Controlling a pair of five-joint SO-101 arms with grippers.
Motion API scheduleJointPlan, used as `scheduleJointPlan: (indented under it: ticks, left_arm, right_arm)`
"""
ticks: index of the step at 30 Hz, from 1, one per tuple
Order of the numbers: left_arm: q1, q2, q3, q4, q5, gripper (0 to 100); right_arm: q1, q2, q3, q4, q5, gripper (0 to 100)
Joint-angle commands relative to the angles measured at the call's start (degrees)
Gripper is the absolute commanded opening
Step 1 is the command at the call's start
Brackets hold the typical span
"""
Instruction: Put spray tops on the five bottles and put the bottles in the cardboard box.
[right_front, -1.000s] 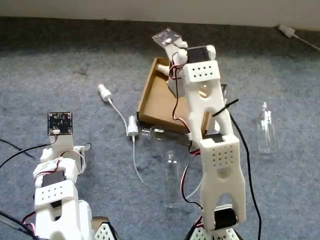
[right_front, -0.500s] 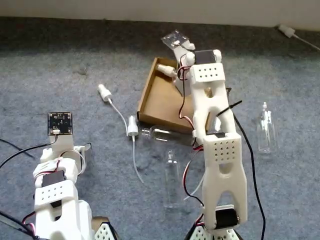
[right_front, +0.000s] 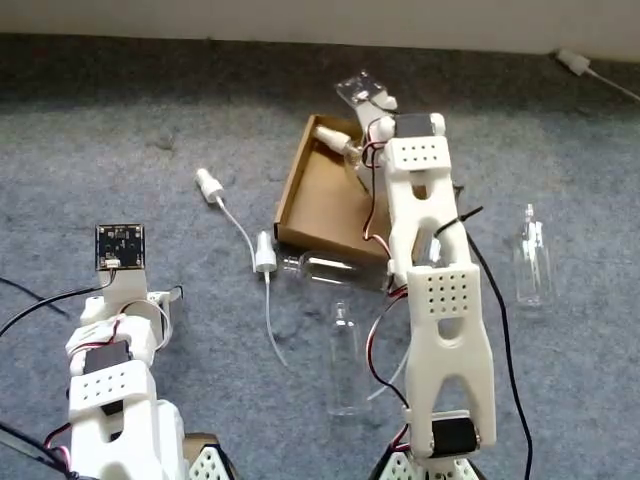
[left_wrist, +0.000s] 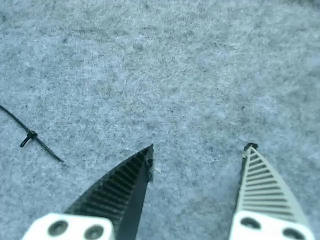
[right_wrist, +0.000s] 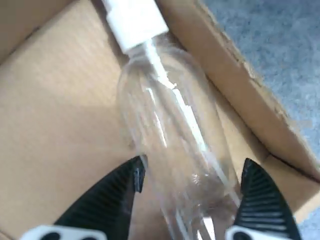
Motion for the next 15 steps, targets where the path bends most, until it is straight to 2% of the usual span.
scheduleJointPlan:
  ticks: [1,4,11,15]
  left_arm:
    - [0.9,-0.7,-0.3,-1.1,-0.4,26]
    - [0.9,-0.7,-0.3,-1.1,-0.4,26]
    - [0.9,-0.7,-0.3,-1.1,-0.4,26]
    - [0.9,-0.7,-0.3,-1.1,-0.4,26]
  right_arm:
    - [0.4,0.7,-0.8,0.3,0.7,24.8]
    - [0.4,0.9,-0.8,0.4,0.7,23.2]
    - [0.7,0.5,-0.9,1.0,0.7,2.3]
    - [0.7,-0.9,-4.9,6.6,0.7,0.4]
